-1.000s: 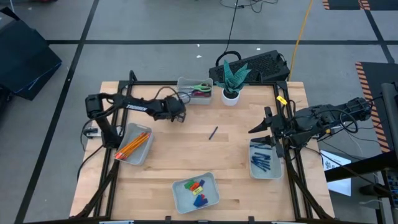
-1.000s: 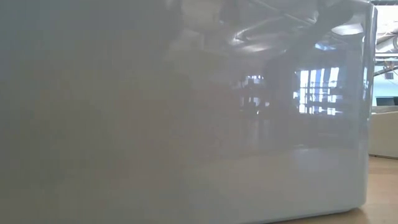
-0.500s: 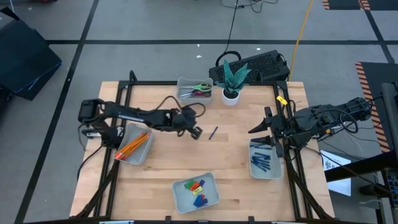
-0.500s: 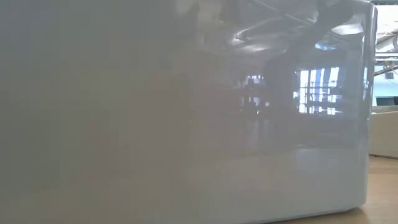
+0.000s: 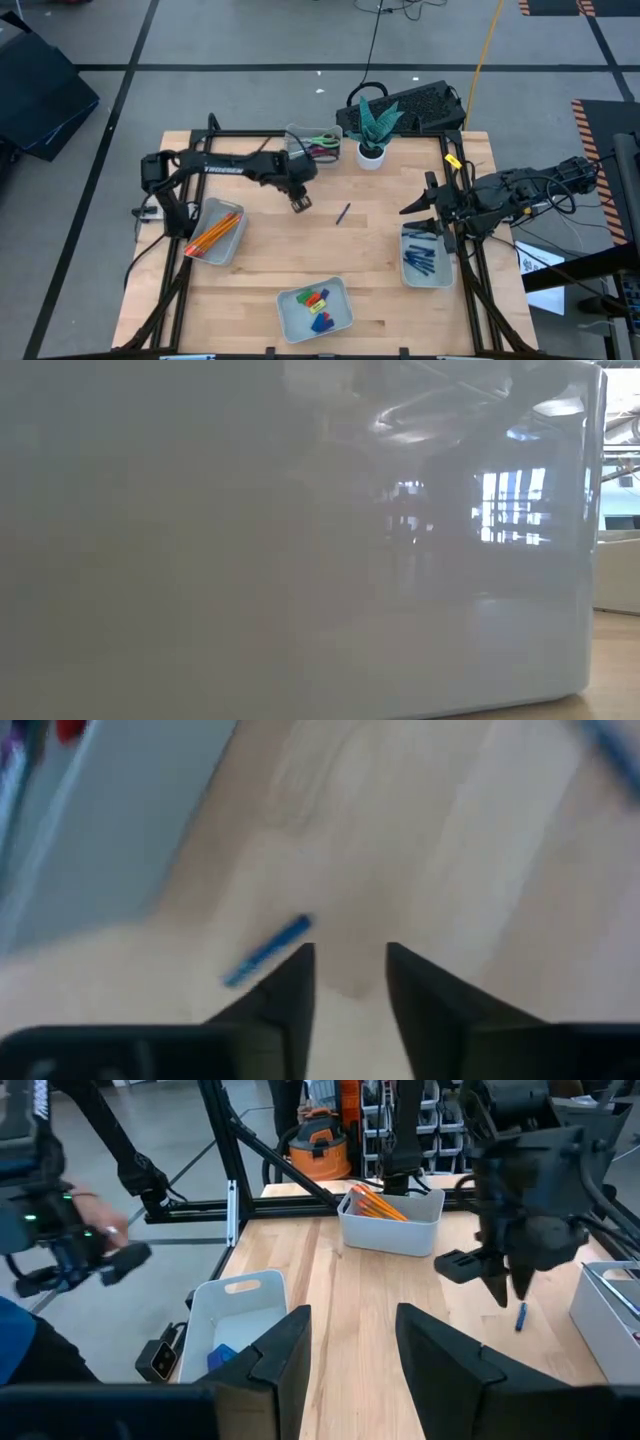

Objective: Sort crayons/erasers/pens/pencils in bins
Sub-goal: Put the blue crayon into the middle right gray bin

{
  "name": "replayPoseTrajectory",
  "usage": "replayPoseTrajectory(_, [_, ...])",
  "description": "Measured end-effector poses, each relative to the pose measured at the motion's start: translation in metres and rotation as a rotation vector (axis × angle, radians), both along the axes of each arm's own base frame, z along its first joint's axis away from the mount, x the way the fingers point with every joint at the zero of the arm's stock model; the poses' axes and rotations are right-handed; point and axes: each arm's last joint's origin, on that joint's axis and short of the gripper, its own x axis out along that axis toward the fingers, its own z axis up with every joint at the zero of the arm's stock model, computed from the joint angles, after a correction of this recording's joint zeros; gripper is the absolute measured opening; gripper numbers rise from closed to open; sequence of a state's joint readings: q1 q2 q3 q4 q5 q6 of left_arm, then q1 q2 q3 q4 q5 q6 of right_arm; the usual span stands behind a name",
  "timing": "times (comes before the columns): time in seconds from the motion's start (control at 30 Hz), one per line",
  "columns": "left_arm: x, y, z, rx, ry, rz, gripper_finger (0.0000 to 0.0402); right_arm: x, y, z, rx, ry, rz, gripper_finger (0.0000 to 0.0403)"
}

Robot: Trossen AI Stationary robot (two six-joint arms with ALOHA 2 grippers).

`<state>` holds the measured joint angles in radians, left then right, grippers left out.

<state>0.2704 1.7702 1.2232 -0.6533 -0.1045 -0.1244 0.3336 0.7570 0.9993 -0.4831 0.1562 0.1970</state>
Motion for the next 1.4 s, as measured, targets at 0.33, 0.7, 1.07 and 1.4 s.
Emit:
replayPoseTrajectory(0.33, [-0.022, 0.033, -0.035, 0.093, -0.024, -0.504, 0.0216, 0.000, 0.000, 0.000, 0.000, 0.000, 0.000, 0.0139])
replayPoseTrajectory(0.7, [-0.050, 0.039, -0.065, 0.069, 0.023, -0.552, 0.0178, 0.000, 0.000, 0.000, 0.000, 0.000, 0.000, 0.0139])
replayPoseTrajectory(1.07, [-0.061, 0.029, -0.079, -0.073, -0.003, -0.454, 0.0015, 0.000, 0.000, 0.000, 0.000, 0.000, 0.000, 0.0139])
replayPoseTrajectory(1.4, [-0.048, 0.005, -0.068, -0.035, -0.005, -0.347, 0.0016, 0.000, 0.000, 0.000, 0.000, 0.000, 0.000, 0.0139])
